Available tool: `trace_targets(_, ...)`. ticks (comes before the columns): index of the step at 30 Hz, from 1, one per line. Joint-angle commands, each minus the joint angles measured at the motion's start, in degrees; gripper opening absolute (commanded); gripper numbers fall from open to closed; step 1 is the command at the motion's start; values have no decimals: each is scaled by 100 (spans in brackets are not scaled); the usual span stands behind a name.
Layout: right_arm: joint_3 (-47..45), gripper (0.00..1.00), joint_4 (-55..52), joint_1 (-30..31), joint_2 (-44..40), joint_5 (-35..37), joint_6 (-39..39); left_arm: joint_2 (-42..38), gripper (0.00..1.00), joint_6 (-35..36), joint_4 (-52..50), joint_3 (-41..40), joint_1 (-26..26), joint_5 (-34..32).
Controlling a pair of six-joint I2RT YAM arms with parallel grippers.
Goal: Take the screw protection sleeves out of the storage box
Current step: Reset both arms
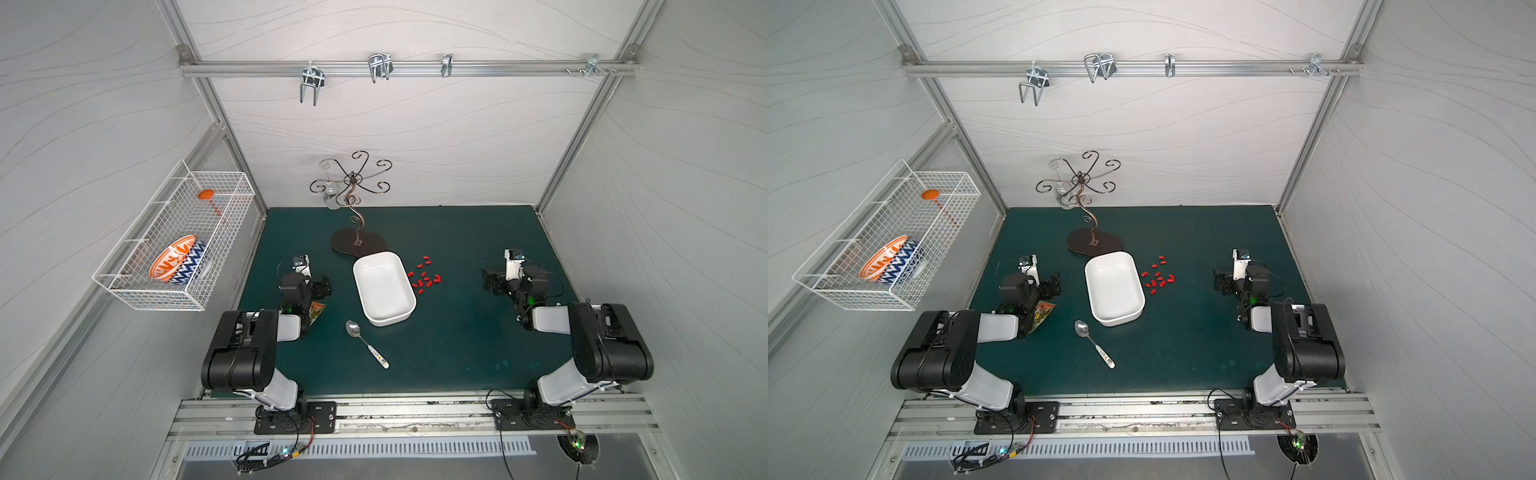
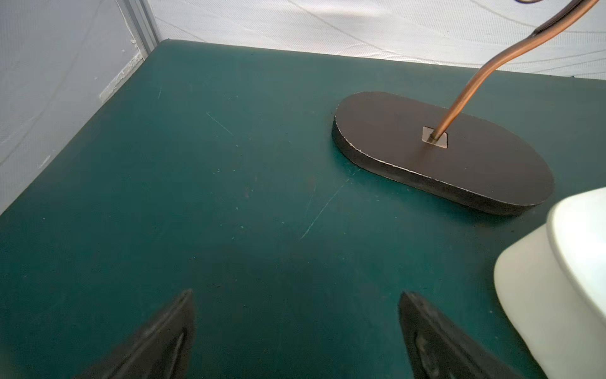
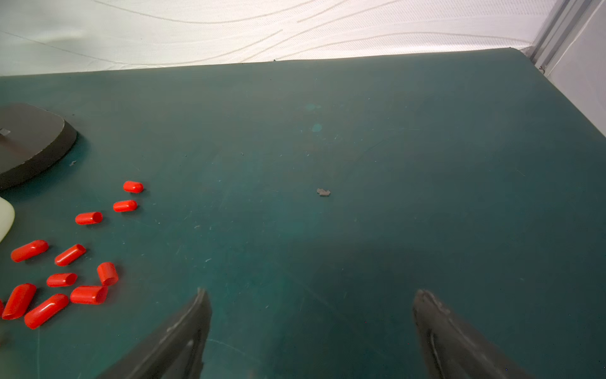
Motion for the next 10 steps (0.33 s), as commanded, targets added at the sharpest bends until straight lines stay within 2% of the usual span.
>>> trace_targets(1,59,99,-86,95,38,122,-61,-5,100,-41,182,178,-10,-55)
trace_targets(10,59,99,-94,94,25,117,-57,0,100,8,183,173,-81,-202)
